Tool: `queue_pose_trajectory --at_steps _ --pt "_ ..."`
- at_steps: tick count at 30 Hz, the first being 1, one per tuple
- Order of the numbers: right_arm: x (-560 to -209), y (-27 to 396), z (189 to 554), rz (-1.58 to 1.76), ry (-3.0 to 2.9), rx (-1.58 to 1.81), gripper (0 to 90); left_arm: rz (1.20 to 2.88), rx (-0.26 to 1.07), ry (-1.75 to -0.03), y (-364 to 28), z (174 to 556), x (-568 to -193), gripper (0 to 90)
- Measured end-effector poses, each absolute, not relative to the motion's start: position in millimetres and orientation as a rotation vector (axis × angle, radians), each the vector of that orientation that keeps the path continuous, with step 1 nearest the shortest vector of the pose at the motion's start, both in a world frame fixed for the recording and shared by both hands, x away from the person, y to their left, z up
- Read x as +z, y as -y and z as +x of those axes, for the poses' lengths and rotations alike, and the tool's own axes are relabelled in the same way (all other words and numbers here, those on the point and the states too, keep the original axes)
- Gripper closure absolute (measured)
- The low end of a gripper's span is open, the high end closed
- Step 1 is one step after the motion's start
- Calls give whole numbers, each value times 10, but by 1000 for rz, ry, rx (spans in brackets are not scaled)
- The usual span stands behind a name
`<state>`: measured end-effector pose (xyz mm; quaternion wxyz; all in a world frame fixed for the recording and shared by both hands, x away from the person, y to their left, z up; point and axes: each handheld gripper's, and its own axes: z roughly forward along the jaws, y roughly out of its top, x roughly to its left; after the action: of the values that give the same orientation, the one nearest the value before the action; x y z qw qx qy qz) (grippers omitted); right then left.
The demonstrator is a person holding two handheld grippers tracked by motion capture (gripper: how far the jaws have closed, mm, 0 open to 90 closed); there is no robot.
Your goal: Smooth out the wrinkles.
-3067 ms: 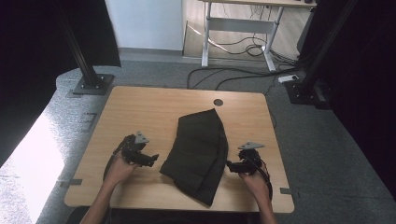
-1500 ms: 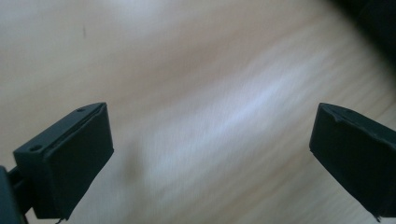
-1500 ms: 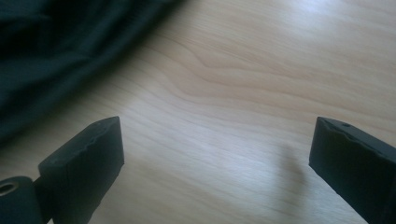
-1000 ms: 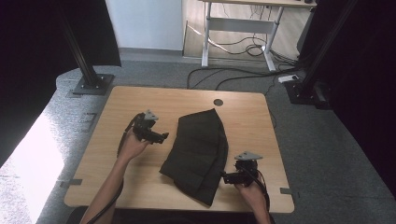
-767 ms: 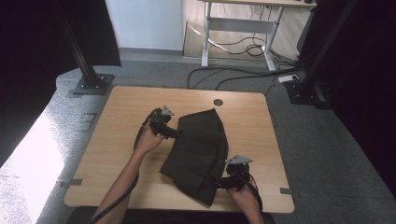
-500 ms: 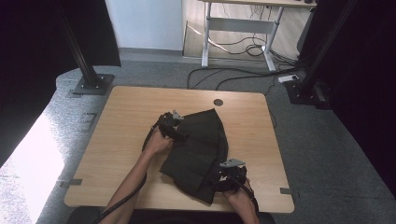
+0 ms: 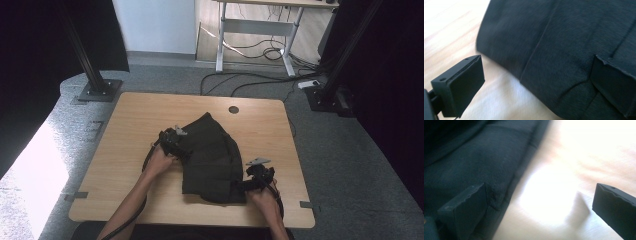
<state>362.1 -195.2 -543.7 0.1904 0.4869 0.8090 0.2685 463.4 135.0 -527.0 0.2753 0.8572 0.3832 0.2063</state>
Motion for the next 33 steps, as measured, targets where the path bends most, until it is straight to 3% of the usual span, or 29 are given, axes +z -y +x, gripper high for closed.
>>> queue_pose_trajectory --at_steps 5,9,15,20,25,33 --pt "-5464 2121 3898 1404 -2232 792 3 2308 636 -1007 -1368 4314 -5253 7" --pt "-5419 2152 3967 1375 -2254 795 69 2280 619 -970 -1473 4282 -5096 25" --pt "-5022 2146 3756 1321 -2204 878 69 2208 681 -1006 -1609 4621 -4813 35" --pt "-4868 2014 3528 1263 -2241 949 60 2233 705 -1070 -1603 5006 -4898 29" --pt "-5038 1799 3407 1252 -2335 942 12 2311 713 -1134 -1626 5204 -5190 38" --pt "-5431 1730 3525 1313 -2350 782 0 2280 686 -1181 -1773 5050 -5348 91"
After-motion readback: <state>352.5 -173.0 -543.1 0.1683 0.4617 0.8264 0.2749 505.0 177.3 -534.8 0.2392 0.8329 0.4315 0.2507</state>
